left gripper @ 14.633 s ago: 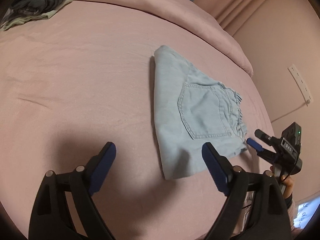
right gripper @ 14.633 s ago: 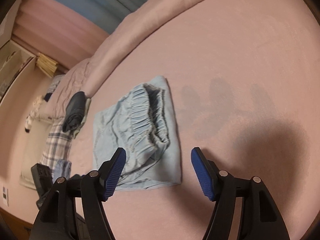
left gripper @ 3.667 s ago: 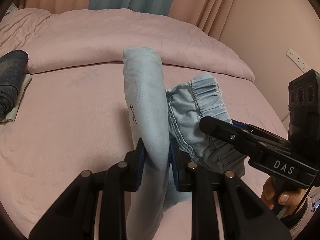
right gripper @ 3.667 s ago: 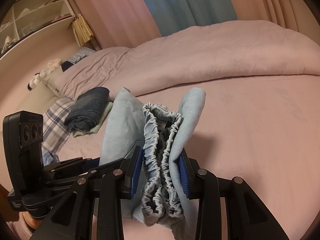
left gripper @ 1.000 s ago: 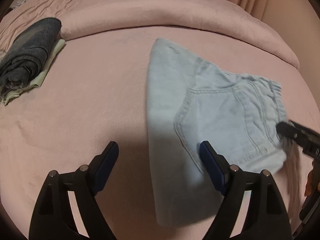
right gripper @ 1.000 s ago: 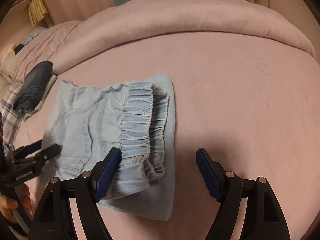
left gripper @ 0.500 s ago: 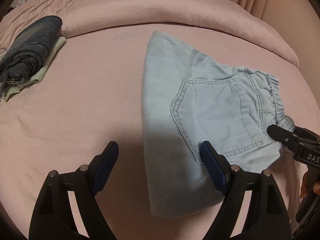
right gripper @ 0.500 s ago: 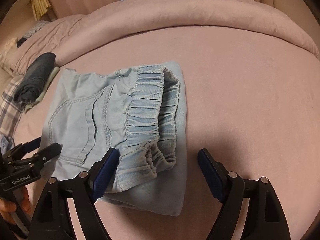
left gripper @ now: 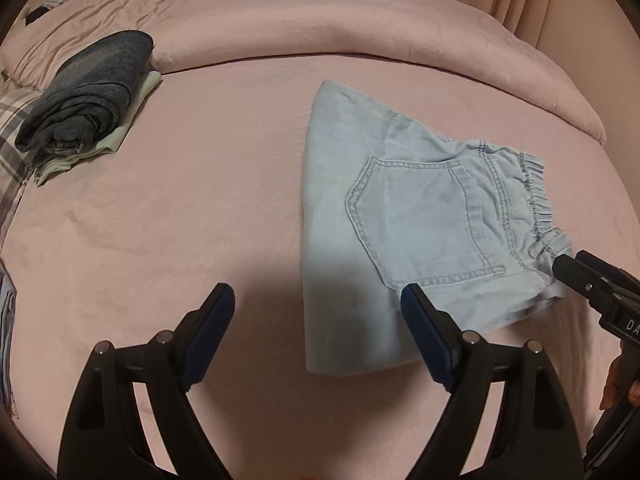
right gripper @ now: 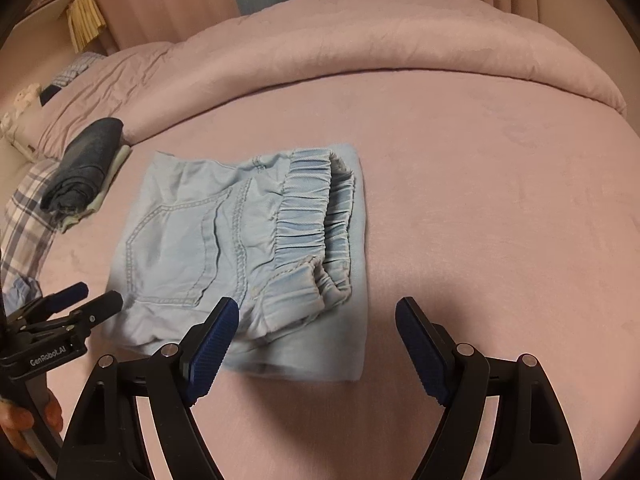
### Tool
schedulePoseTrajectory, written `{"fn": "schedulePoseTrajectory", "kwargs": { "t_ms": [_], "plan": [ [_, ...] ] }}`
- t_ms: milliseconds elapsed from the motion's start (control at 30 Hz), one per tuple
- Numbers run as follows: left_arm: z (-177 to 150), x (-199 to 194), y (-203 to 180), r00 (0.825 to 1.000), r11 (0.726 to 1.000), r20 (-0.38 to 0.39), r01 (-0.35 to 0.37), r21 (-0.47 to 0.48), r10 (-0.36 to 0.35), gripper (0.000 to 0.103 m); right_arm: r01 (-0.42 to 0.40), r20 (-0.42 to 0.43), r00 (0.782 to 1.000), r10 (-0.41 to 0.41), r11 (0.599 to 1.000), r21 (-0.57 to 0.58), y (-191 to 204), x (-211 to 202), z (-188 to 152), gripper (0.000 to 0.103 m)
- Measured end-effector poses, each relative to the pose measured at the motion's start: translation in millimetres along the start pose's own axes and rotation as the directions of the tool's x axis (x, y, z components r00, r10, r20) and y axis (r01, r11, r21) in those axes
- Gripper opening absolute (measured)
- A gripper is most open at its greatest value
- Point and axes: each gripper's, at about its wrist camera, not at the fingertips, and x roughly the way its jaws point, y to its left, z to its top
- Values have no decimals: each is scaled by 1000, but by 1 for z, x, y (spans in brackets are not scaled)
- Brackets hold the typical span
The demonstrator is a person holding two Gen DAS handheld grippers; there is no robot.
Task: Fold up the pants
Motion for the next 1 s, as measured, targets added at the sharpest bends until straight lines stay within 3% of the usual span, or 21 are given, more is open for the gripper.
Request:
{"fn": "schedulePoseTrajectory", "kwargs": {
  "t_ms": [233,500,767,1000],
  "plan": [
    [-7,-23,-2,998,998,19,-60,0,60,102,-4,25,1000,5,1000,-4,4,-19,-3,81],
    [-12,-55,-7,997,999,65,-50,21,49,102,-14,51,999,15,1000,-26,14,-45,-7,81],
    [-20,-88,-9,991,998,117,-63,24,60,102,-30,85,996,33,999,-43,22,-71,-12,94],
    [-28,-112,-12,988,998,143,-60,25,56,102,-40,99,994,47,997,-68,33,-93,-19,100]
  ]
}}
